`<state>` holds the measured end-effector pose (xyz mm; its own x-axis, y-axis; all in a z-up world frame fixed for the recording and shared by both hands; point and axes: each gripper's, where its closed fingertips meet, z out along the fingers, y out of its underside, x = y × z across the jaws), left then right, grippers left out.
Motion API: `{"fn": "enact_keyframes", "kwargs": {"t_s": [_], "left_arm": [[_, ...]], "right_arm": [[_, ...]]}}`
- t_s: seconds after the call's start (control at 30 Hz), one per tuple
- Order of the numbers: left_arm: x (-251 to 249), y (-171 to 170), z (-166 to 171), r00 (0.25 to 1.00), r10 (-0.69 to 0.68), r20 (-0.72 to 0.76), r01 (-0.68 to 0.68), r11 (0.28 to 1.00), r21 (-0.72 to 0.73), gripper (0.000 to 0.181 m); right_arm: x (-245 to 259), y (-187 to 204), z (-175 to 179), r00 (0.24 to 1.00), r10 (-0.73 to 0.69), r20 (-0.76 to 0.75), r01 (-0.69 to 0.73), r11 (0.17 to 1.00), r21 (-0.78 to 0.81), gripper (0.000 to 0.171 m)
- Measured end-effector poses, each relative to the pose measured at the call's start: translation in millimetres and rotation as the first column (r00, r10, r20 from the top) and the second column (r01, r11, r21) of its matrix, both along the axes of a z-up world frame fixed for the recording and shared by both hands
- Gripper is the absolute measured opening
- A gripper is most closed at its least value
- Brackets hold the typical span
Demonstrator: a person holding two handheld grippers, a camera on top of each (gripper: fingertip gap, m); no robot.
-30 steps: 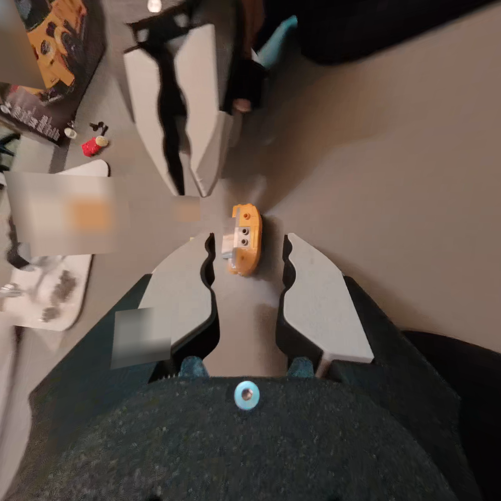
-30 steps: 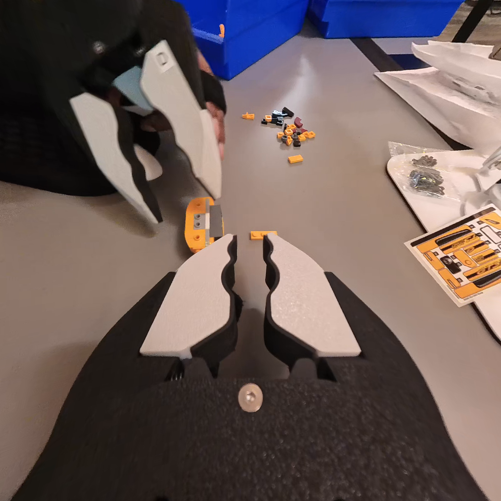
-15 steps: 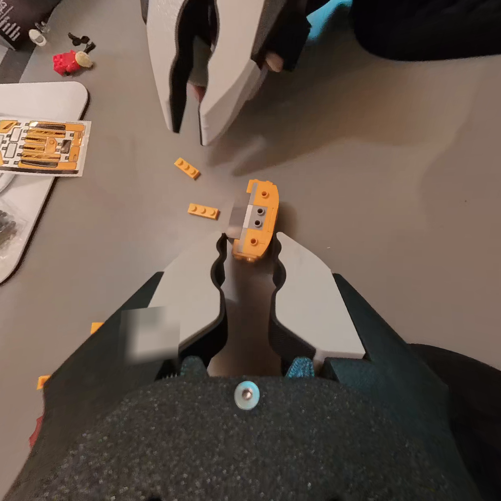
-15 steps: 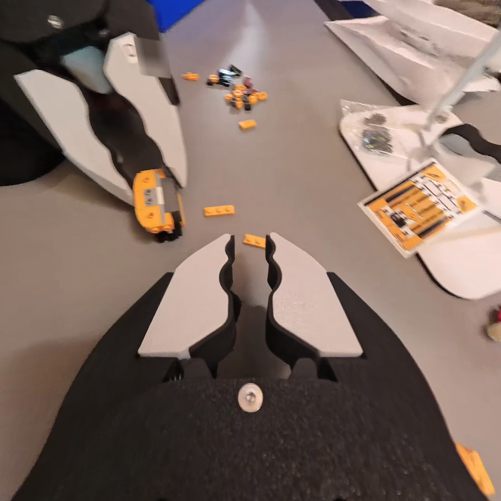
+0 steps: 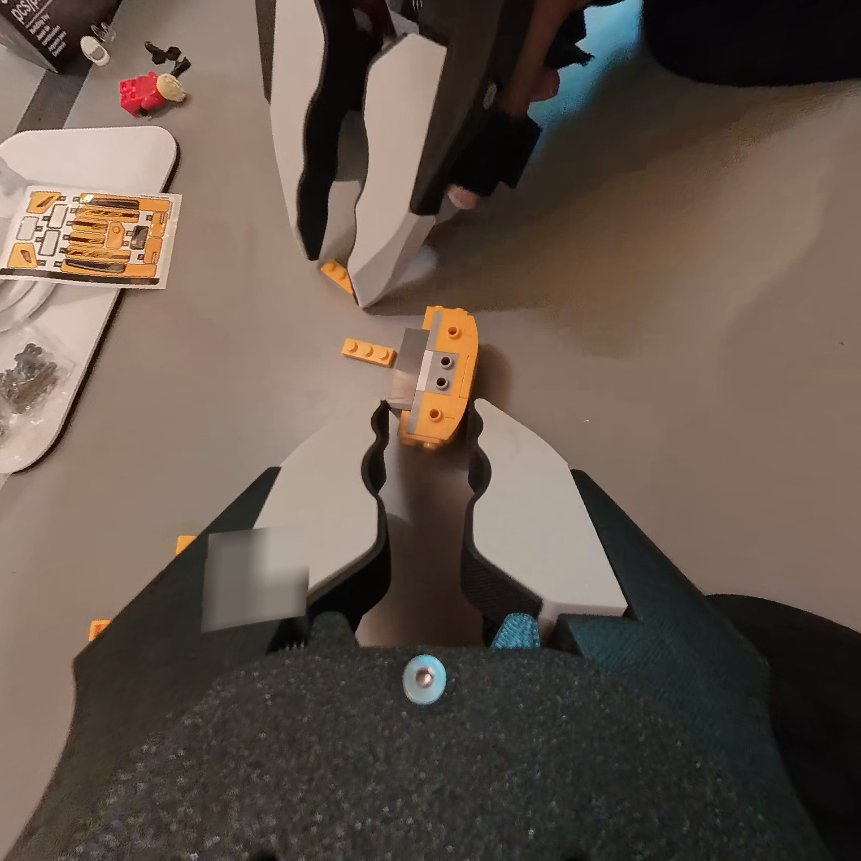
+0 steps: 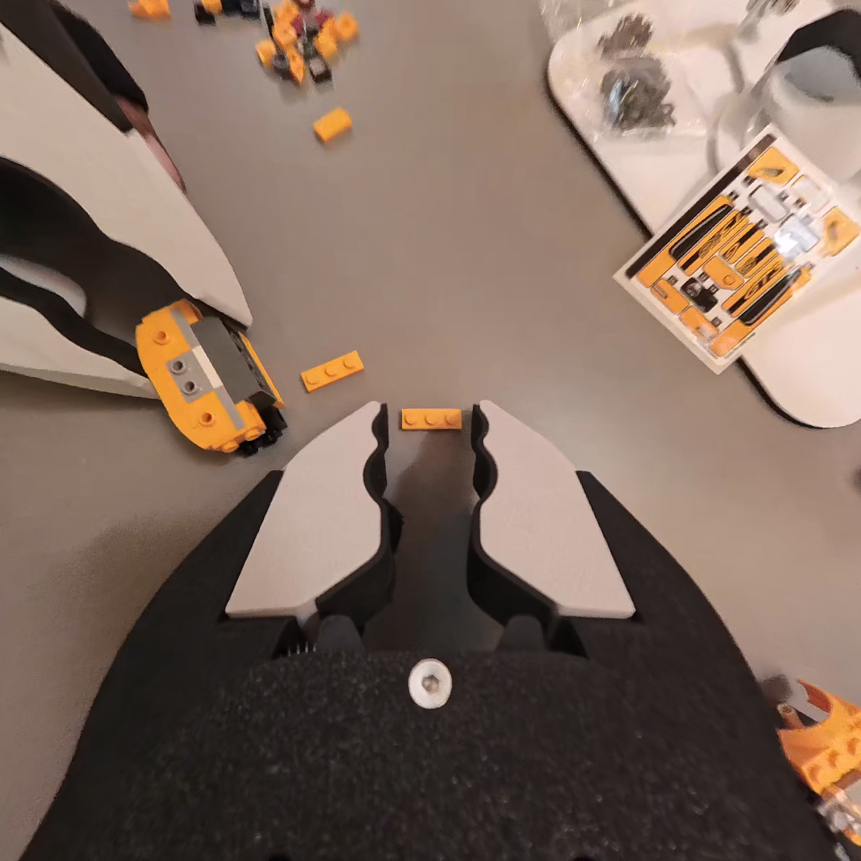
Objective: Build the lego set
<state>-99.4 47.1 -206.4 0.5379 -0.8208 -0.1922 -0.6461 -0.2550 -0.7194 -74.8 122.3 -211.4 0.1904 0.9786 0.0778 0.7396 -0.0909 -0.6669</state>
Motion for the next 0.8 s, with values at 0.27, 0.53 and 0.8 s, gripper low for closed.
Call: {"fn": "enact_keyframes", "kwargs": {"t_s": [0.27, 0.53, 0.8], "left_arm": [[-4, 2, 0, 1.000, 0.022, -0.004, -0.022, 1.000, -0.002, 0.031], [-5, -8, 3, 0.999, -0.037, 0.014, 0.037, 0.999, -0.032, 0.045], [-8, 7, 42, 0.989, 0.010, 0.149, -0.032, 0.988, 0.150, 0.033]], "right_arm": [[3, 1, 0, 1.000, 0.010, 0.007, -0.010, 1.000, 0.009, 0.022], [6, 1, 16, 0.991, -0.014, -0.135, -0.004, 0.991, -0.132, 0.022], [-2, -21, 60, 0.913, -0.064, -0.402, -0.132, 0.887, -0.443, 0.021]]}}
